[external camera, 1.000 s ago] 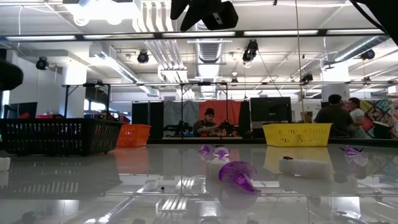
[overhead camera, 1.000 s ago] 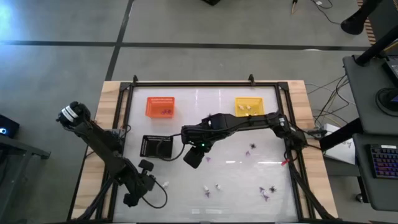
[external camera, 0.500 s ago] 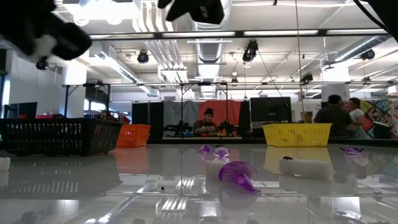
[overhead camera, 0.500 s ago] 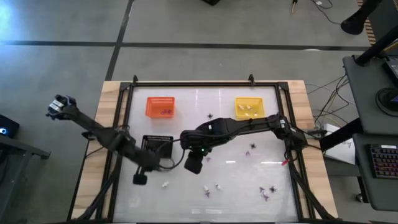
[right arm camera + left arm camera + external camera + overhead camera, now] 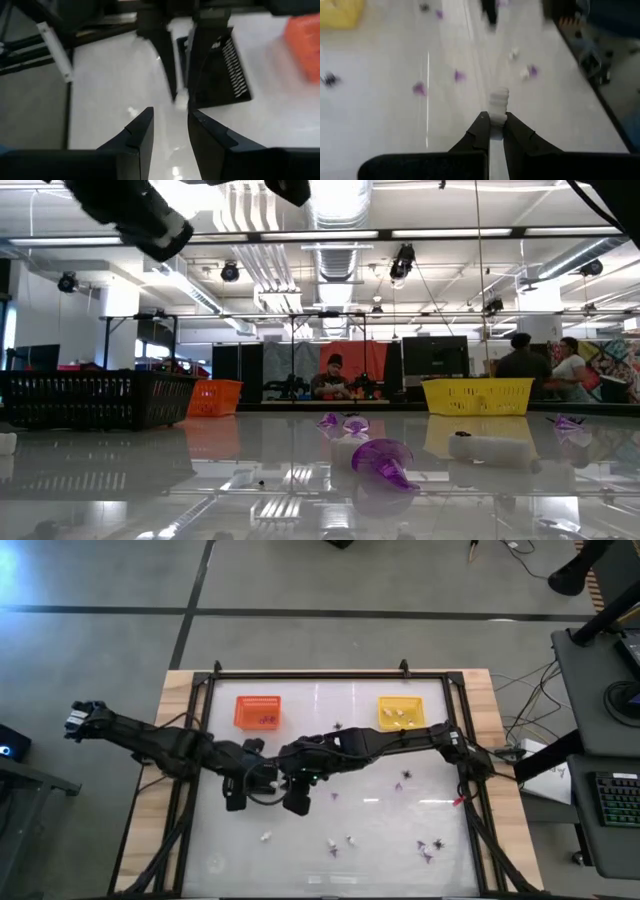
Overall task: Sort Halloween decoration
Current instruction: Put the white skeleton toy into the yellow bin
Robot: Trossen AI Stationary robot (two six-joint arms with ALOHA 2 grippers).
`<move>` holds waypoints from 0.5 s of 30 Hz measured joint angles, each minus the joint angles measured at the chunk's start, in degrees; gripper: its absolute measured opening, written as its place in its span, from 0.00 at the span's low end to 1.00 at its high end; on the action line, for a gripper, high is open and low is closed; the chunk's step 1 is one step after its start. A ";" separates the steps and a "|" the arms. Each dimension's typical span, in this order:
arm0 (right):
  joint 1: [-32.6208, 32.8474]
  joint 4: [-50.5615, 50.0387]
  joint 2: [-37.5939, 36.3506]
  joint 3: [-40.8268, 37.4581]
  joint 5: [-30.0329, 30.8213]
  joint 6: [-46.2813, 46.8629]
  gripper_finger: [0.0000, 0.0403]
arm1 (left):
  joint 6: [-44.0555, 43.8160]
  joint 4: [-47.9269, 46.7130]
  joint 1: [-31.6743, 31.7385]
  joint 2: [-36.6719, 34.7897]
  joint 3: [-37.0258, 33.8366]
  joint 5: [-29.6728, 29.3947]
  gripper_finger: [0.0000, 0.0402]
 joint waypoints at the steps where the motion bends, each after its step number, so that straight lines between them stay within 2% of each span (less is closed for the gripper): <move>1: -0.01 0.18 0.00 0.00 1.21 -0.97 0.28 | 0.50 1.45 0.26 0.00 0.00 0.00 0.00; 6: -0.50 0.02 0.09 -0.07 2.91 -5.37 0.28 | 1.85 4.76 1.13 -0.04 0.02 0.01 0.00; 15: -0.91 0.03 0.09 -0.07 2.66 -4.80 0.28 | 3.68 8.34 1.50 -0.04 0.02 -0.51 0.00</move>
